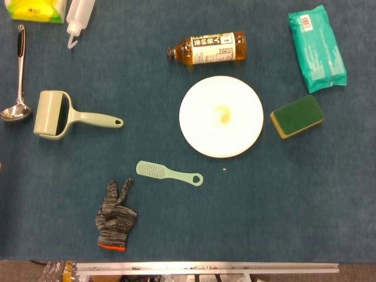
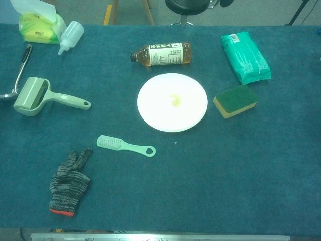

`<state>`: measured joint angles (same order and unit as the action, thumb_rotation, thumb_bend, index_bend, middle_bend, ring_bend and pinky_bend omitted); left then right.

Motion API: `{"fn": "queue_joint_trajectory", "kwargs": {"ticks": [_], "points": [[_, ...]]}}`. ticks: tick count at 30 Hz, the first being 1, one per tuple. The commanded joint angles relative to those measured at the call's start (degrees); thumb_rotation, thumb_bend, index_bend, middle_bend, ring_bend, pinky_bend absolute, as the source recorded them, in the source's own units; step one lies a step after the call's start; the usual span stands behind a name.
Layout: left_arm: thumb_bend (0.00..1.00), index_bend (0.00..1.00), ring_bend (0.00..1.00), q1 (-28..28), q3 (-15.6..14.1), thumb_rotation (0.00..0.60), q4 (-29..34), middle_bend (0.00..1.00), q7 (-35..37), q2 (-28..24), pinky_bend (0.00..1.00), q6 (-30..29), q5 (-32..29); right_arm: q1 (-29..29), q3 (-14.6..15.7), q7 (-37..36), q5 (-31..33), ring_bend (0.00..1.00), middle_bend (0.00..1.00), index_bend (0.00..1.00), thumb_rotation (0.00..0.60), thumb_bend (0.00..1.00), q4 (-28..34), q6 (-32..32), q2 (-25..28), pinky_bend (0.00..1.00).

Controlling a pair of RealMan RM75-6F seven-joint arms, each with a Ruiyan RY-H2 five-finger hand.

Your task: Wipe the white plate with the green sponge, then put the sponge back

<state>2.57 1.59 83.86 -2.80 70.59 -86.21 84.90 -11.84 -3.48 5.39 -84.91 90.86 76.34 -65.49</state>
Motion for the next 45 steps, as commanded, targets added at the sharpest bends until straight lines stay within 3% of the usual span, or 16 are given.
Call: {"fn": "queue_joint_trajectory", "kwargs": {"ticks": [1,17,23,32,45], "points": [[0.23,0.3,0.18,0.0,0.1,0.6,0.3,0.28,-0.3,-0.1,0.34,-0.1,-0.1,-0.1,-0.1,-0.3,0.2,0.21,0.32,0.31,0.6,0.0,-0.3,-0.2,0.0,0.26],[0.23,0.3,0.18,-0.1,0.0,0.6,0.8,0.28,-0.8,0.0,0.34,0.0,-0.1,-1.0,-0.7,-1.9,0.5,0.21,0.32,0.31,0.6,0.0,-0.6,-1.2,1.0,0.26],[0.23,0.3,0.18,-0.2,0.1,0.6,0.5,0.28,-0.7,0.4,0.34,0.1,-0.4,-3.1,-1.4,-5.2,2.7,0.21,0.32,0.31,0.6,0.0,1.0,-5.9,3.2,0.26],[0.23,0.3,0.18,-0.2,0.1,0.6,0.4,0.28,-0.5,0.5,0.34,0.3,-0.6,-7.3,-2.2,-3.3,5.6,0.21,0.32,0.31,0.6,0.0,0.7,-13.4,5.0,0.26],[0.23,0.3,0.18,0.2,0.1,0.6,0.1,0.29,-0.6,1.2,0.34,1.2,-0.8,-15.4,-2.8,-1.3,8.2,0.22,0.32,0.31,0.6,0.0,-2.5,-25.4,3.6,0.27]]}}
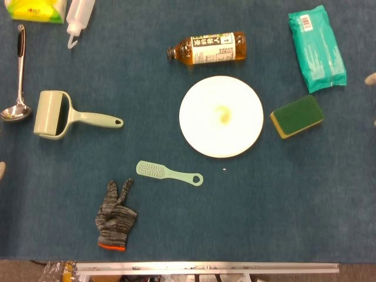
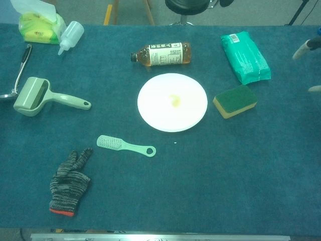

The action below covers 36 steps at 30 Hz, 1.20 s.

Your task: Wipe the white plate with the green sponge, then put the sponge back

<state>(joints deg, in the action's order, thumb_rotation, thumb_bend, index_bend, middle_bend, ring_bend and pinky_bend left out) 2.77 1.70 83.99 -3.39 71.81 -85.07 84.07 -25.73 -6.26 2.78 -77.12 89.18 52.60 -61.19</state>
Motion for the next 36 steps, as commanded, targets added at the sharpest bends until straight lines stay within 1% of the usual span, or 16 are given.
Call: {"fn": "queue_joint_trajectory", "kwargs": {"ticks": [1,10,12,15,22,27,36], "points": [[0.23,0.3,0.18,0.0,0.0,0.6,-0.1,0.29,0.2,0.1,0.34,0.0,-0.1,-2.1,0.1,2.2,0.6,0.22,0.32,0.31,0.6,0.0,-1.0,-2.5,-1.0,0.27],[0.23,0.3,0.18,-0.2,0.0,0.6,-1.4,0.29,1.6,0.7,0.34,0.2,-0.5,-6.3,0.7,8.5,3.5,0.15,0.25,0.31,0.6,0.0,-1.3,-7.3,-3.4,0.17],[0.23,0.3,0.18,-0.3,0.0,0.6,-1.7,0.29,1.9,0.8,0.34,0.2,-0.5,-7.2,1.2,10.8,4.4,0.12,0.22,0.28,0.6,0.0,-1.3,-8.5,-3.9,0.13],[0.23,0.3,0.18,-0.3,0.0,0.6,-2.0,0.29,2.2,0.9,0.34,0.1,-0.5,-8.5,1.9,14.5,6.1,0.09,0.18,0.24,0.6,0.0,-1.6,-9.9,-5.0,0.1],[0.23,0.3,0.18,-0.2,-0.1,0.6,-2.4,0.29,2.6,1.2,0.34,0.5,-0.4,-11.0,2.5,19.1,9.0,0.06,0.16,0.19,0.6,0.0,-3.1,-11.3,-8.4,0.09],[0.23,0.3,0.18,-0.3,-0.1,0.6,-2.7,0.29,3.1,1.4,0.34,0.4,-0.3,-12.3,3.3,21.3,9.0,0.01,0.11,0.15,0.6,0.0,-5.4,-11.4,-11.1,0.07],[0.23,0.3,0.18,-0.4,0.0,0.6,-3.7,0.29,4.6,1.7,0.34,0.7,-0.9,-13.4,4.1,21.5,9.1,0.01,0.11,0.15,0.6,0.0,-8.0,-11.5,-14.2,0.07]]}}
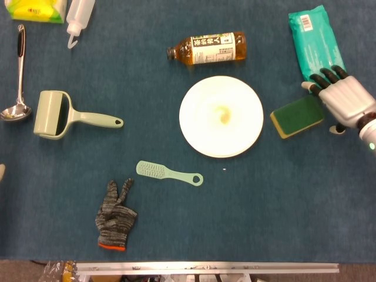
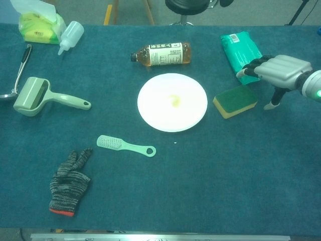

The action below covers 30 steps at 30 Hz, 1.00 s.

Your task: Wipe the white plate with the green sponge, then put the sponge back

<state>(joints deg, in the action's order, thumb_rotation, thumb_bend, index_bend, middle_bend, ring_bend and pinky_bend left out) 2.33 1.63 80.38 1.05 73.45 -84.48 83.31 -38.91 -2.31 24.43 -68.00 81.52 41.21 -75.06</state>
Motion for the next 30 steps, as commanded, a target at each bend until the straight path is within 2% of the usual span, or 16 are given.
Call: {"fn": "queue_joint_trajectory", "kwargs": {"ticks": [1,22,25,30], "points": [[0.23,0.3,0.18,0.0,0.0,0.6,-0.2,0.29,0.3,0.1,0.34,0.1,-0.1,-0.3,0.3,-0.3,-0.1,0.01,0.11,0.15,0.6,0.0,-0.5,-0.1,-0.6,0.07],[0.23,0.3,0.18,-0.5,-0.2,0.6,-2.2,0.29,2.4,1.0,0.34,0.1,-0.1,-2.2,1.9,-0.9,0.6,0.01,0.12,0.15,0.6,0.0,-4.4,-1.9,-4.4,0.07],[0.23,0.3,0.18,-0.5,-0.2,0.6,-2.6,0.29,2.9,1.1,0.34,0.3,-0.2,-2.1,2.0,-1.4,0.0,0.03,0.16,0.15,0.6,0.0,-4.6,-1.4,-4.6,0.07],[0.23,0.3,0.18,-0.6,-0.2,0.6,-3.1,0.29,3.3,1.3,0.34,0.3,-0.2,-1.9,2.3,-2.3,-1.8,0.14,0.28,0.15,0.6,0.0,-4.7,0.0,-4.8,0.07]]}}
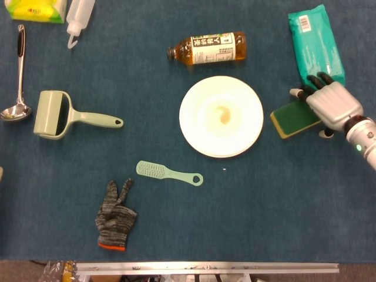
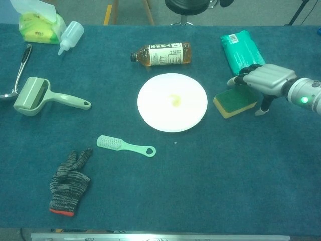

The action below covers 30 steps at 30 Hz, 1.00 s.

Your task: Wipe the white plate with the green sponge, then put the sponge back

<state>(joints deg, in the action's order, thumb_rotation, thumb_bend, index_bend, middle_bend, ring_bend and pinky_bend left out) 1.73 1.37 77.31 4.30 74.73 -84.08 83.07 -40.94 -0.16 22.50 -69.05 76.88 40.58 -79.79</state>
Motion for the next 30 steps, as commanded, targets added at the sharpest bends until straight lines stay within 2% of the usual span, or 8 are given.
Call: {"fn": "queue_joint_trajectory", "kwargs": {"ticks": [1,6,11,20,26,30], "points": [[0.23,0.3,0.18,0.0,0.0,0.6,0.0,0.29,0.0,0.1,0.34,-0.1,0.1,0.2,0.2,-0.4,-1.0,0.17,0.31,0.15,0.6,0.0,-0.1,1.0,-0.1,0.08],[0.23,0.3,0.18,-0.1,0.0,0.6,-0.2,0.29,0.2,0.1,0.34,-0.2,0.1,0.5,0.2,-0.3,-2.2,0.32,0.47,0.18,0.6,0.02,-0.2,2.7,-0.2,0.1],[0.23,0.3,0.18,0.0,0.1,0.6,-0.3,0.29,0.3,0.2,0.34,0.0,0.1,0.9,0.3,-0.1,-3.1,0.39,0.53,0.2,0.6,0.05,0.1,4.1,0.0,0.12],[0.23,0.3,0.18,-0.1,0.1,0.6,-0.3,0.29,0.3,0.2,0.34,-0.1,0.2,1.5,-0.3,-0.8,-5.5,0.44,0.58,0.23,0.6,0.07,3.5,7.2,1.7,0.16],[0.23,0.3,0.18,-0.2,0.2,0.6,-0.2,0.29,0.4,0.1,0.34,-0.4,0.2,1.4,-2.1,-2.1,-5.7,0.44,0.58,0.23,0.6,0.07,9.6,8.9,5.2,0.17],[0.23,0.3,0.18,-0.2,0.2,0.6,0.0,0.29,0.4,0.2,0.34,-0.5,0.3,0.6,-3.7,-2.1,-4.3,0.44,0.58,0.27,0.6,0.07,12.3,8.8,6.7,0.19]]}}
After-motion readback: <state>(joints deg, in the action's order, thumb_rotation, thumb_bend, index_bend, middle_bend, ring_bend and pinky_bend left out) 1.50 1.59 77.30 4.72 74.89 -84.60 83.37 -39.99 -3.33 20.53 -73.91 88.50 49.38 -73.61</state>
